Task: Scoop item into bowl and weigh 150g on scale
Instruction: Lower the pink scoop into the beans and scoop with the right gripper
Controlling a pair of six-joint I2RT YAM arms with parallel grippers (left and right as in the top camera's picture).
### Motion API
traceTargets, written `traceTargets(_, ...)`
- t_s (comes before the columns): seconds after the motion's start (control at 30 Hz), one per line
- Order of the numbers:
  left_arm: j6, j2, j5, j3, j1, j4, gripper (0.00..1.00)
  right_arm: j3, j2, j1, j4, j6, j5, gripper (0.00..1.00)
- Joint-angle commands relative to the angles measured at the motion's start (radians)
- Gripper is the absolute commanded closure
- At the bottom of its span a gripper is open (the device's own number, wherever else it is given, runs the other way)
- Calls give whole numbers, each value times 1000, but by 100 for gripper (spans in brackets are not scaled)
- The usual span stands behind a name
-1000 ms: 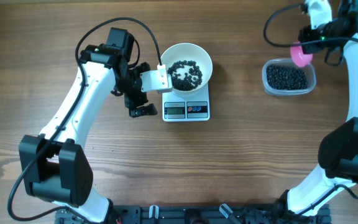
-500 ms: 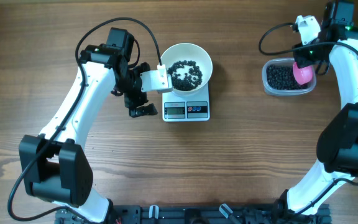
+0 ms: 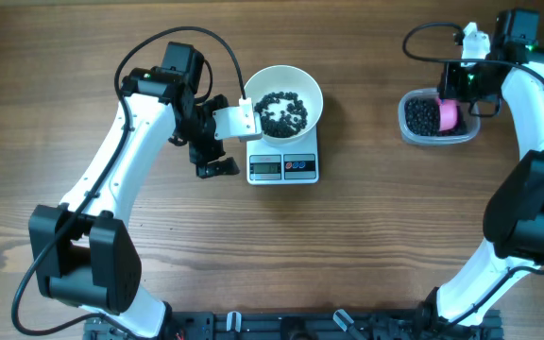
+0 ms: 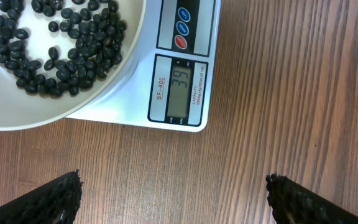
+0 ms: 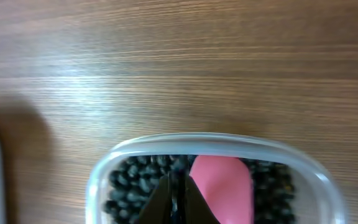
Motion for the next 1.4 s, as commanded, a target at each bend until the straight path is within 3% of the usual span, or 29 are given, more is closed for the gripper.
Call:
traceTargets(0.0,19,4,24,-6,-3,0,0,-18,33,17,2,106,-199,96)
traceTargets(0.5,19,4,24,-6,-3,0,0,-18,33,-97,81,115,-196,96)
traceTargets(1.17,19,4,24,-6,-3,0,0,-18,33,-323,82,115,-543,96)
traceTargets(1.37,19,4,24,-6,-3,0,0,-18,33,-335,82,115,-557,96)
